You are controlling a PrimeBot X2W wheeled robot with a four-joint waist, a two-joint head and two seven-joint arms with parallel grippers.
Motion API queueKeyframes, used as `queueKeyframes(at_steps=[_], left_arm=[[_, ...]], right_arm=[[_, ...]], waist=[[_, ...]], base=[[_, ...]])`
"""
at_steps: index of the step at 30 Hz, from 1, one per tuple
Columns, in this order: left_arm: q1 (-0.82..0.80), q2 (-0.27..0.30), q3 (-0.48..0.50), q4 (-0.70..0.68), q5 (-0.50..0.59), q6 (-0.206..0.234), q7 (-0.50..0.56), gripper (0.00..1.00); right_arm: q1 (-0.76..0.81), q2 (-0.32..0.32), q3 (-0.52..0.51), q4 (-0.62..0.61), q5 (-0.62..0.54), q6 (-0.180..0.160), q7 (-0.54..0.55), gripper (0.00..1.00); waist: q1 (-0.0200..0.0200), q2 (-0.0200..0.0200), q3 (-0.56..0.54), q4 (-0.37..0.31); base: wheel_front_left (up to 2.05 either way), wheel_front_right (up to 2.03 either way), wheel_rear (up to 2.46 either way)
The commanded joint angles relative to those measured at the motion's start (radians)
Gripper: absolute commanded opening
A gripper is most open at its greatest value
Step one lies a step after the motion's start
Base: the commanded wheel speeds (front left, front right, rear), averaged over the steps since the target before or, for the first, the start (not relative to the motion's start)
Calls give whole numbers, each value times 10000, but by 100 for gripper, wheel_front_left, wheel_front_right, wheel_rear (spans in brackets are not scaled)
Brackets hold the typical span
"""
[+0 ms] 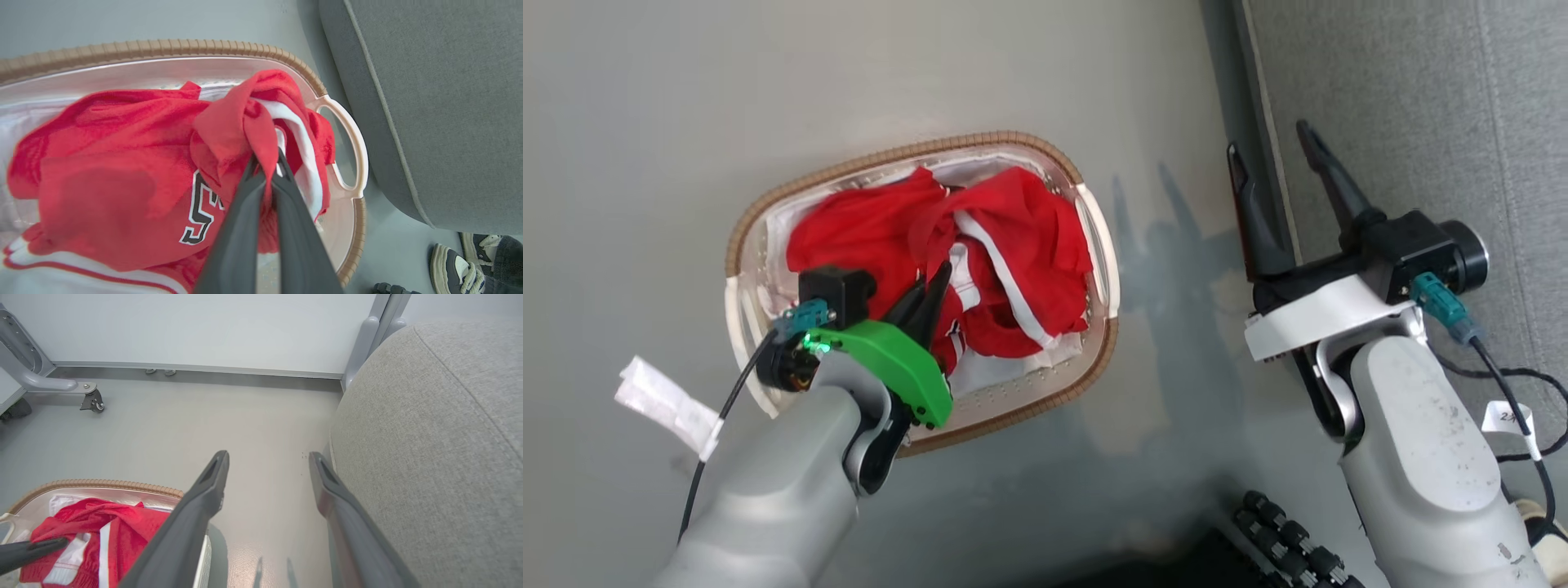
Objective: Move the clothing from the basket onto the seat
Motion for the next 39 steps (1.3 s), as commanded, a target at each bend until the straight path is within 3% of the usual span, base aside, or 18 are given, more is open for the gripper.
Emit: queueKeyframes(at_steps=[1,12,39], left_arm=[[275,95,200,-141,221,0,6,0],[2161,-214,2137,-1632,1860,0,5,0],[4039,-1010,4772,-5909,4636,0,2,0]], right_arm=[[221,-34,6,104,60,-8,-41,100],[1013,-35,-146,604,270,-8,-41,100],[2942,-36,-336,1142,625,-8,-41,100]], waist=[[-1,-1,-912,284],[-1,-1,-3061,781],[-1,-1,-6478,1634]], base=[[0,0,0],[0,0,0],[0,0,0]])
